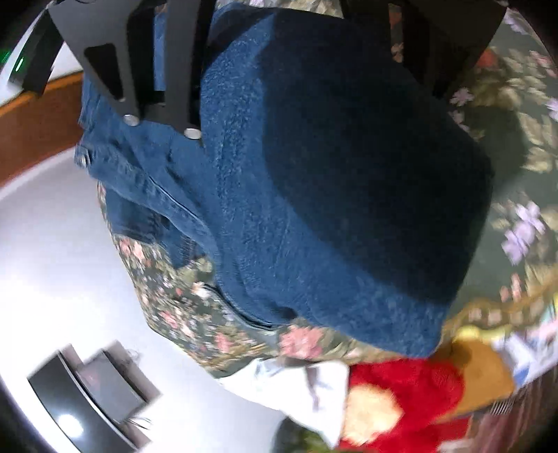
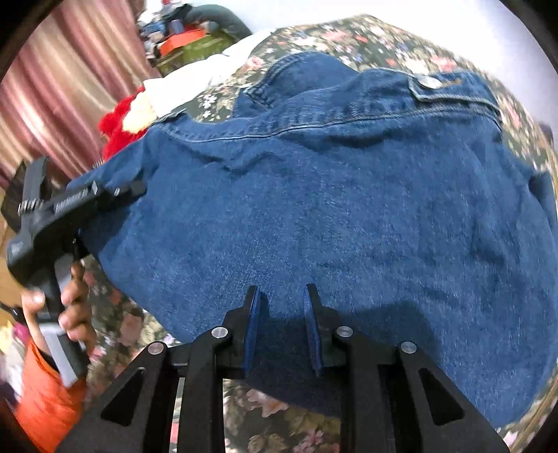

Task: Fold large clothes

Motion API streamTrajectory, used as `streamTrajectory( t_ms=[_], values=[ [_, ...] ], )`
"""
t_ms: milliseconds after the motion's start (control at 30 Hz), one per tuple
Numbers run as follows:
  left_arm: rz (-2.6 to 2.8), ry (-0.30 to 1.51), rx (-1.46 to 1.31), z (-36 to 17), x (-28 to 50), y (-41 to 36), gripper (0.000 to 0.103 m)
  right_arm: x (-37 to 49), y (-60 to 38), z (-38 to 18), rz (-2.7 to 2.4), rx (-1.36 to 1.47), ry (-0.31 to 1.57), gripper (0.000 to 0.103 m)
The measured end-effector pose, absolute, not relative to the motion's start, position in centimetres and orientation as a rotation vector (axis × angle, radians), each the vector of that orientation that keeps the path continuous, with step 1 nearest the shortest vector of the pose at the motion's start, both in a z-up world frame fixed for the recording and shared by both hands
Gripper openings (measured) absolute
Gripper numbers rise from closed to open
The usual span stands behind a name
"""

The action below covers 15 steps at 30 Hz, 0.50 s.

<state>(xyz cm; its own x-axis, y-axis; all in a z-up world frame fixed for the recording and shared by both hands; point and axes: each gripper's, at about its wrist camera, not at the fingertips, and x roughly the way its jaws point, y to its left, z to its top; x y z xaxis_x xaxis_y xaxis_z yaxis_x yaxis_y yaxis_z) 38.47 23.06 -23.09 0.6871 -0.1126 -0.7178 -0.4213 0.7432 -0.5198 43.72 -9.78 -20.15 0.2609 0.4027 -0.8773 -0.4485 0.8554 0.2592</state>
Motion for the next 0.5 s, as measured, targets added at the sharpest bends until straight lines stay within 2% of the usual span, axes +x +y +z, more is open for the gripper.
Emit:
streamTrajectory(
  t_ms=[300, 500],
  values=[
    [0.174, 0.662, -0.475, -15.7, 32.9, 20.6, 0.035, 41.7, -5.5, -16.8, 0.758, 0.007, 1.221, 0.021],
    [0.245, 0.681, -0.35, -15.6, 30.8, 20.5, 0.035, 40.0, 1.0, -21.2, 0.878, -0.025, 1.393, 0.021]
  ],
)
